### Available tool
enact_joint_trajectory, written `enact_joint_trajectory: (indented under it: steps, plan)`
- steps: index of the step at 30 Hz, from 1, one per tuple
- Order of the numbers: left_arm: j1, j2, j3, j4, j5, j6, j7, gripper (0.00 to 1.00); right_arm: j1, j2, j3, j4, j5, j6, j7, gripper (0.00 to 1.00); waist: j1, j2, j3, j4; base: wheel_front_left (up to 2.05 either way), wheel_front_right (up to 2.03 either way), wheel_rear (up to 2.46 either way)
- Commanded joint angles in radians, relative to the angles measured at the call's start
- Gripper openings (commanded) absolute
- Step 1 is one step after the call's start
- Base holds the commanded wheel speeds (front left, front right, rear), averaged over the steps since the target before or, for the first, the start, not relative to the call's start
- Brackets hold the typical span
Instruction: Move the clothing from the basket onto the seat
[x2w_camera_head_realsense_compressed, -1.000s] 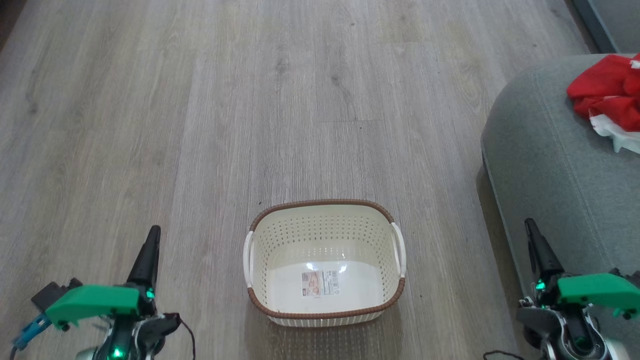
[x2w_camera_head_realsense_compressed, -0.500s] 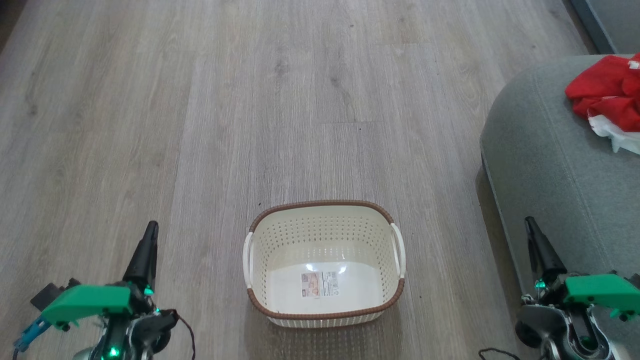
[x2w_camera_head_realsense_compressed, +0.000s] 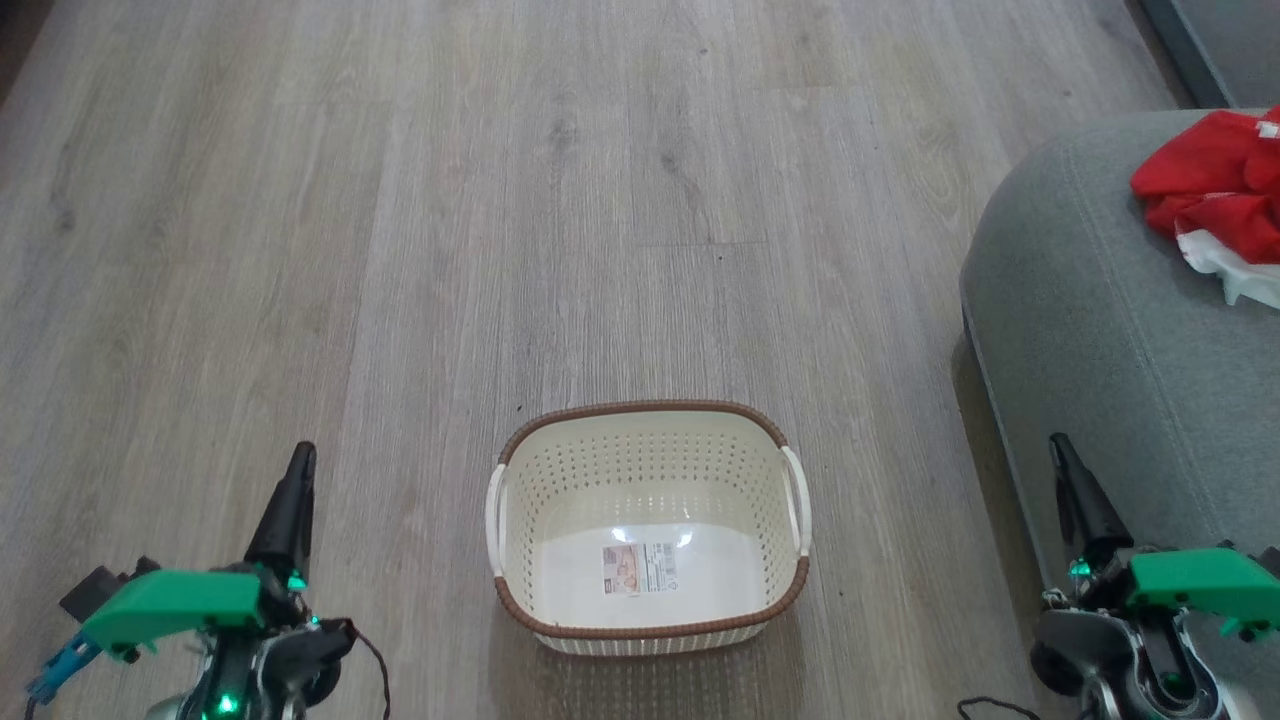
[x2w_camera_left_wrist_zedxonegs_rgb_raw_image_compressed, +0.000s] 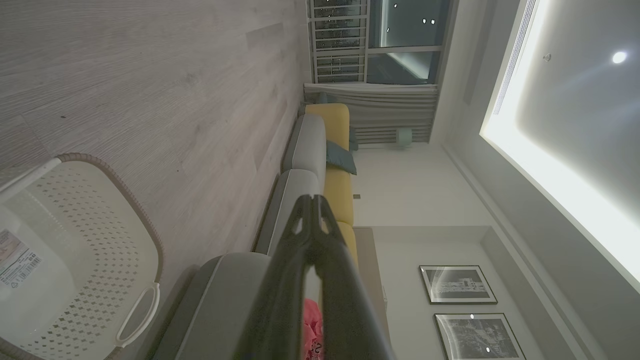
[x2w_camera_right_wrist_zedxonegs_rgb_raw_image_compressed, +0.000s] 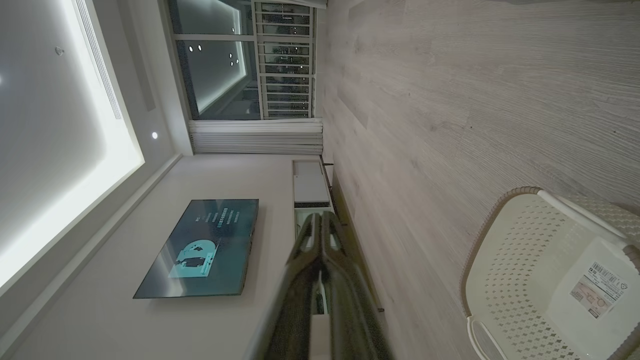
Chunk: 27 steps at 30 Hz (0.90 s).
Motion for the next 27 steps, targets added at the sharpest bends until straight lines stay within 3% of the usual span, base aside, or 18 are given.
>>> enact_joint_trajectory:
  steps: [1, 27]
  plan:
    - [-0.029, 0.009, 0.035, -0.034, -0.006, -0.009, 0.008, 0.0, -0.057, -0.009, 0.018, -0.039, 0.006, 0.0, 0.004, 0.0, 0.0, 0.0, 0.0, 0.0, 0.0, 0.0, 0.0]
    - [-0.029, 0.009, 0.035, -0.035, -0.006, -0.009, 0.008, 0.0, -0.057, -0.009, 0.018, -0.039, 0.006, 0.0, 0.004, 0.0, 0.0, 0.0, 0.0, 0.0, 0.0, 0.0, 0.0]
